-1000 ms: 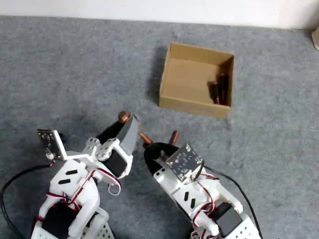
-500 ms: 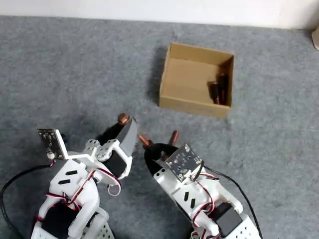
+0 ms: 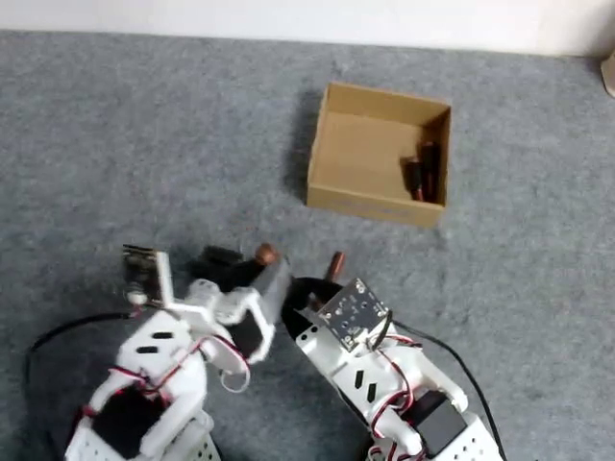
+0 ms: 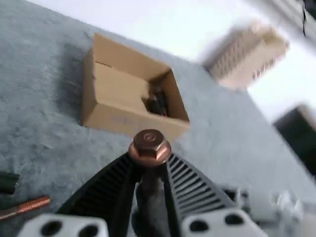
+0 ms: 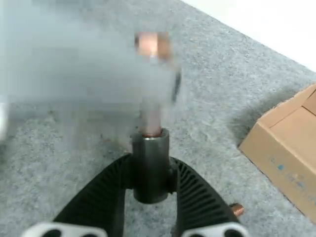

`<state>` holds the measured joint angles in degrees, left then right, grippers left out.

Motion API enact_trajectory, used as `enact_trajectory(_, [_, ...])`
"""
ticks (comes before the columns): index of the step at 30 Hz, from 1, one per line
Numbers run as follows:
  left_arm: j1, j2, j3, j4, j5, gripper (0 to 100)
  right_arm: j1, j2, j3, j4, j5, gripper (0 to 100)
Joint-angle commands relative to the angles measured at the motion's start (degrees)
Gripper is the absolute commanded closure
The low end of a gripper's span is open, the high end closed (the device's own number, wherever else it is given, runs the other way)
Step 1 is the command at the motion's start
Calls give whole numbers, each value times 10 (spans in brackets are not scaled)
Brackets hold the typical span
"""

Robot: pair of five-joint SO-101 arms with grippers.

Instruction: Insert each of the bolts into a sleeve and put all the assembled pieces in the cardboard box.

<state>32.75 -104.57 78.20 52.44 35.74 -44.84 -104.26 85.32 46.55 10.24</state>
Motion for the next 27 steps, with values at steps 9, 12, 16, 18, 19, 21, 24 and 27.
enact_trajectory(9, [32,-1,25,0,-30,941,22,-4,-8,1,11,994])
enact_trajectory(12, [32,0,28,3,-32,777,22,-4,-6,0,11,994])
enact_trajectory(16, [32,0,25,36,-33,604,21,-4,-4,0,11,994])
enact_trajectory(18, [32,0,24,38,-33,607,20,-4,-3,0,11,994])
enact_trajectory(19, [32,0,22,37,-33,617,20,-4,-3,0,11,994])
enact_trajectory(21, [31,0,3,36,-33,636,20,-4,-3,0,11,994])
enact_trajectory(24, [-4,0,-57,35,-33,649,20,-4,-2,0,11,994])
enact_trajectory(27, [-50,0,-112,36,-47,649,22,-4,-2,0,11,994])
